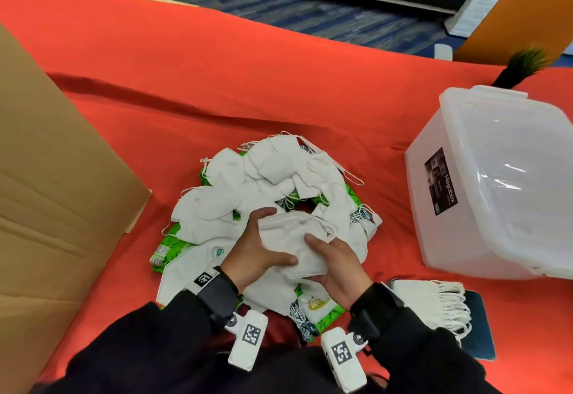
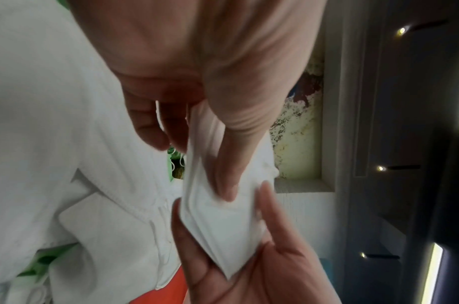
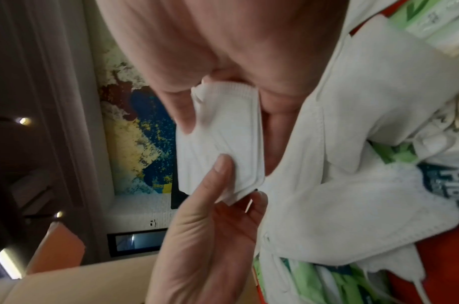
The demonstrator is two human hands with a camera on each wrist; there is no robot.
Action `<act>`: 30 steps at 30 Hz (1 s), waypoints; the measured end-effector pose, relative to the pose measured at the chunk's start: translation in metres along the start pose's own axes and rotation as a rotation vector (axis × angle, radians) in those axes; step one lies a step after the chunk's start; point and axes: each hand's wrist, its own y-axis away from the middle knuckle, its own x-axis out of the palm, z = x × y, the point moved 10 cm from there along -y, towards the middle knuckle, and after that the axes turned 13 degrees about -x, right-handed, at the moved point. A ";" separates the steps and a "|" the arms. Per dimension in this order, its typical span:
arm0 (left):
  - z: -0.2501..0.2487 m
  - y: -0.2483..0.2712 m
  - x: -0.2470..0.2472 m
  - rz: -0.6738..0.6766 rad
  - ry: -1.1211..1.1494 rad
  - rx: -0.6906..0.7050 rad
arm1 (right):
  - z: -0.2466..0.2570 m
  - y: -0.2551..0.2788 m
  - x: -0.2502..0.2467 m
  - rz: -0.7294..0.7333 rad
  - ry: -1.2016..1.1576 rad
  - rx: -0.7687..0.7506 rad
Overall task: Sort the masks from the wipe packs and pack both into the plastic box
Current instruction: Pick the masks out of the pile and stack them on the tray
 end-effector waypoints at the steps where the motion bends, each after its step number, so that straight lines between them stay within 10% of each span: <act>1: -0.001 0.001 0.003 0.021 -0.005 0.015 | 0.002 -0.001 -0.008 -0.051 0.027 -0.045; 12: -0.022 0.022 0.020 0.055 -0.582 0.234 | 0.021 0.014 -0.073 -0.231 -0.043 -0.077; 18: -0.003 0.041 0.062 0.167 -0.735 0.165 | 0.046 0.039 -0.091 0.038 -0.003 0.091; 30: -0.001 0.059 0.163 0.216 -1.111 0.357 | 0.083 0.066 -0.202 -0.003 0.125 0.015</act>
